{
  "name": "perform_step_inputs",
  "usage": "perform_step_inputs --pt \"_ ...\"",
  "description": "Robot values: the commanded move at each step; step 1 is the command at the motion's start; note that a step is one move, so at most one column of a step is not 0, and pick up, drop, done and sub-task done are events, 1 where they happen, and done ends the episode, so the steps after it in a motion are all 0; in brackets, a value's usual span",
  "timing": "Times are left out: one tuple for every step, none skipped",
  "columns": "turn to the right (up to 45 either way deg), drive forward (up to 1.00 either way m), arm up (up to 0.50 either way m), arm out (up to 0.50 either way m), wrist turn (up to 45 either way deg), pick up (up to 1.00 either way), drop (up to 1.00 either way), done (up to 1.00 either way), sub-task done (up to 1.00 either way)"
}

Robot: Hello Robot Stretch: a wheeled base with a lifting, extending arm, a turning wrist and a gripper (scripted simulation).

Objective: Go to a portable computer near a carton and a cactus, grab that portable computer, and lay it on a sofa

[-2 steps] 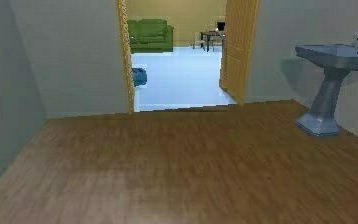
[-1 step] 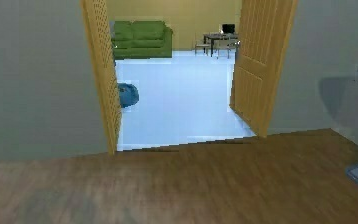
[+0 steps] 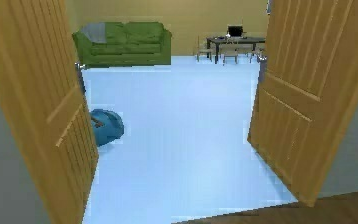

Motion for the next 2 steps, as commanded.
perform_step_inputs --pt "0.0 1.00 0.00 0.00 0.0 0.00 0.00 0.00 0.00" --pt "-6.0 0.00 0.00 0.00 0.0 0.00 0.00 0.00 0.00"
